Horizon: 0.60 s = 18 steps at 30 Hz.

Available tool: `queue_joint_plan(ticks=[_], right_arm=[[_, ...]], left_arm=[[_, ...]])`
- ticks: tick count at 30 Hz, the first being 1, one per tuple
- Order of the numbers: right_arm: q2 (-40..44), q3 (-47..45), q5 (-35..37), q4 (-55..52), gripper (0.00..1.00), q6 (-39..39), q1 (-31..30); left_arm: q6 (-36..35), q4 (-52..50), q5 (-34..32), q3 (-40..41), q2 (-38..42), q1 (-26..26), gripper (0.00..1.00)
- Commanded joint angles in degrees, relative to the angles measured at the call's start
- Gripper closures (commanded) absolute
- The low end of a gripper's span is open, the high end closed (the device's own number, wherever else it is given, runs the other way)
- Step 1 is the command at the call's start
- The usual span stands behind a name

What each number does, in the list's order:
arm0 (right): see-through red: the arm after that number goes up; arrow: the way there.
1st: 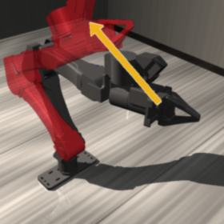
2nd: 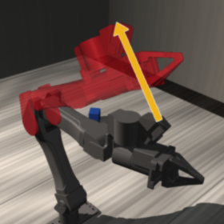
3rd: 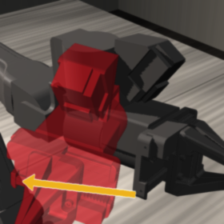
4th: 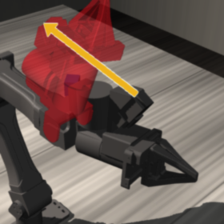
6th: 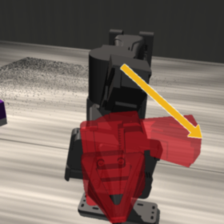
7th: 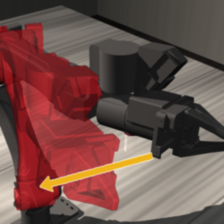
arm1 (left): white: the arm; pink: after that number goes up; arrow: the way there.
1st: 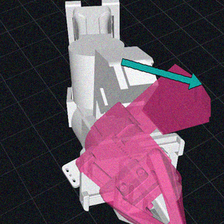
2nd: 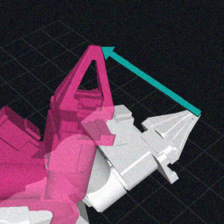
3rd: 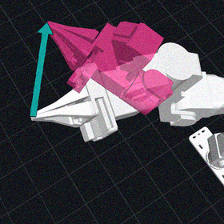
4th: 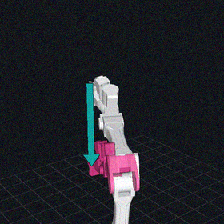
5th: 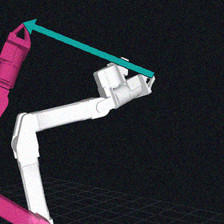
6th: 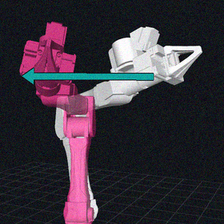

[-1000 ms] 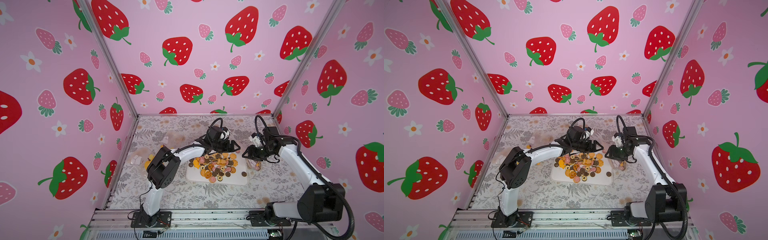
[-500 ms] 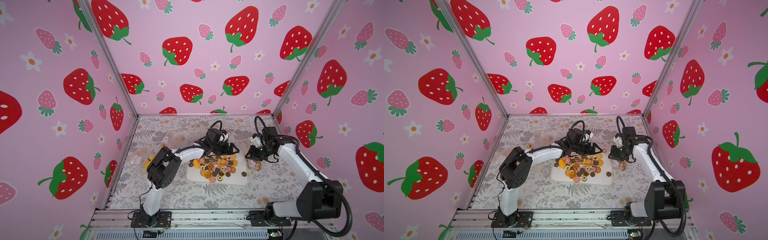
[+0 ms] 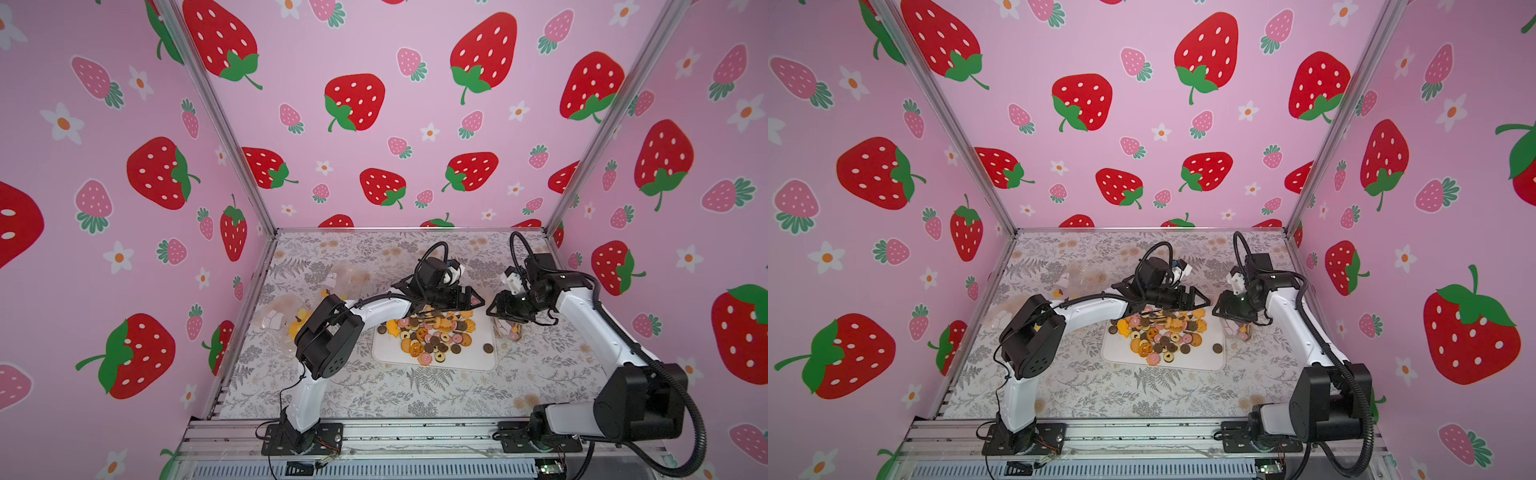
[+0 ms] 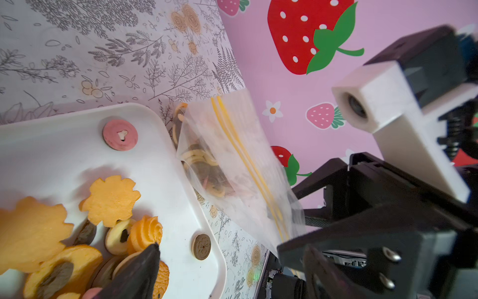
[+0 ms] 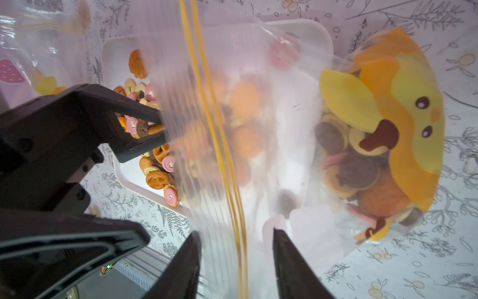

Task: Pour cookies out of the ziploc bag
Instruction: Open the ziploc bag at the center of the board.

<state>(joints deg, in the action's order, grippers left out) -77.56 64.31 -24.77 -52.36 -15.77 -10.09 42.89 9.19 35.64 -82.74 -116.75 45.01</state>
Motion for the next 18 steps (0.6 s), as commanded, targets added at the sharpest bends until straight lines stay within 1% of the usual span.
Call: queue_joint_plan(ticks=[1, 3, 7, 9, 14, 18], right_arm=[[3.58, -0.11, -3.55, -0.9, 0.44, 0.07, 1.39], [3.67, -0.56, -5.41, -0.49, 0.43, 0.17, 2.31], [2.85, -2.05, -8.69, 1.38, 0.48, -0.23, 3.48], [2.53, -2.61, -8.46, 2.07, 0.51, -0.58, 3.69], [1.15, -2.61, -8.36, 2.18, 0.55, -0.47, 3.75], [0.83, -2.61, -7.01, 1.99, 0.6, -0.51, 3.76]], left_arm=[[0.63, 2.16, 0.91, -0.67, 0.91, 0.21, 0.11], [0.81, 2.34, 0.67, -0.67, 0.82, 0.17, 0.11], [1.24, 2.76, 0.33, -0.5, 0.78, 0.22, 0.11], [1.23, 2.84, 0.13, -0.24, 0.99, 0.1, 0.11], [0.9, 2.41, 0.31, -0.41, 0.75, 0.08, 0.11], [1.02, 2.43, 0.27, -0.4, 0.74, 0.09, 0.11]])
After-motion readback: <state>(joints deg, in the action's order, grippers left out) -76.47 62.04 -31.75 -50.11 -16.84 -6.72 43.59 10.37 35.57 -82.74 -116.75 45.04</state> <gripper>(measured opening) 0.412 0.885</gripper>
